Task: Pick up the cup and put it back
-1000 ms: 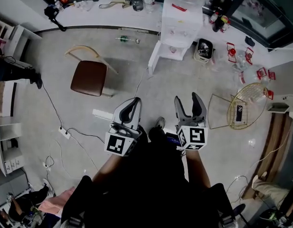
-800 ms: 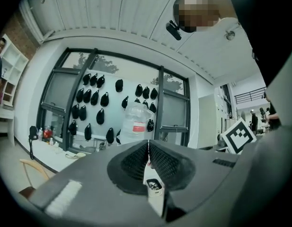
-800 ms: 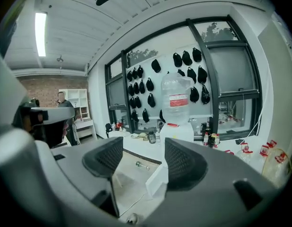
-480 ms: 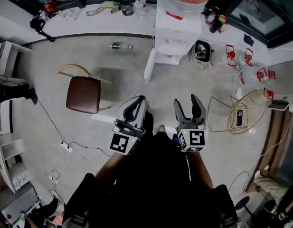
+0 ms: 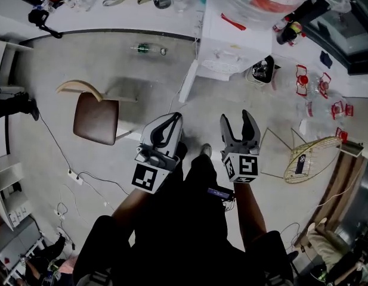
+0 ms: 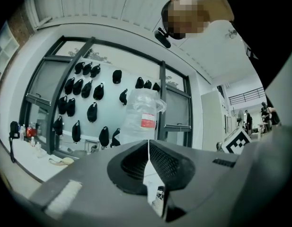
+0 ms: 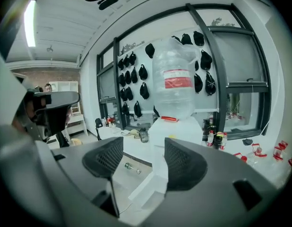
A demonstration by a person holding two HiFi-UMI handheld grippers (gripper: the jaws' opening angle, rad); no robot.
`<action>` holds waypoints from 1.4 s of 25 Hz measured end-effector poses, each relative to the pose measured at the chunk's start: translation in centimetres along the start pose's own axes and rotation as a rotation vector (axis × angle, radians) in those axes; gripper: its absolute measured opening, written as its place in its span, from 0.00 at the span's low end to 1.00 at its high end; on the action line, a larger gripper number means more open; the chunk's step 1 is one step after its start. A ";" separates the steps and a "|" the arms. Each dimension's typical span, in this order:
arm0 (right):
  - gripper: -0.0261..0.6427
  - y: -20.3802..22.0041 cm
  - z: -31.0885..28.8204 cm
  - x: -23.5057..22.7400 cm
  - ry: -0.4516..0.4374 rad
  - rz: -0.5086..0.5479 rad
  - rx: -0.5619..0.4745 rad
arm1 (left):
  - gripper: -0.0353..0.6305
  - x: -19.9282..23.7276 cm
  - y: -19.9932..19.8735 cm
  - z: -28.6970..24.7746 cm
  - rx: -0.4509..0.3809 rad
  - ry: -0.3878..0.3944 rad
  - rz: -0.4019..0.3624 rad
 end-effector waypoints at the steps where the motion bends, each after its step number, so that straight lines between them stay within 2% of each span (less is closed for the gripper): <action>1: 0.43 1.1 -0.8 -1.0 -0.003 -0.003 0.004 | 0.07 -0.1 1.5 -0.7 0.005 -0.006 0.001; 7: 0.43 8.9 -5.3 -6.3 -0.026 0.008 0.021 | 0.07 -0.7 11.6 -4.5 0.019 -0.051 0.026; 15: 0.44 20.1 -11.1 -12.1 -0.029 0.028 0.037 | 0.07 0.8 24.1 -10.6 -0.010 -0.042 0.011; 22: 0.44 30.7 -17.2 -15.5 -0.030 0.050 -0.019 | 0.07 3.4 36.6 -15.0 -0.060 -0.058 0.037; 27: 0.44 38.5 -20.2 -17.4 -0.024 0.076 -0.079 | 0.07 4.3 44.9 -16.1 -0.132 -0.038 -0.025; 30: 0.44 42.1 -21.5 -18.6 -0.025 0.084 -0.100 | 0.07 4.4 48.1 -17.1 -0.157 -0.035 -0.032; 35: 0.44 45.2 -23.5 -20.1 -0.016 0.079 -0.113 | 0.07 4.6 50.1 -17.9 -0.191 -0.040 -0.049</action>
Point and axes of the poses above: the fingertips, and each gripper's own axes: z backward along the fingers, x to its left, y out of its underside, the point moved 8 cm from there along z, backward along the fingers, and after that the axes turned 15 degrees about -y, right-handed, at the moved point
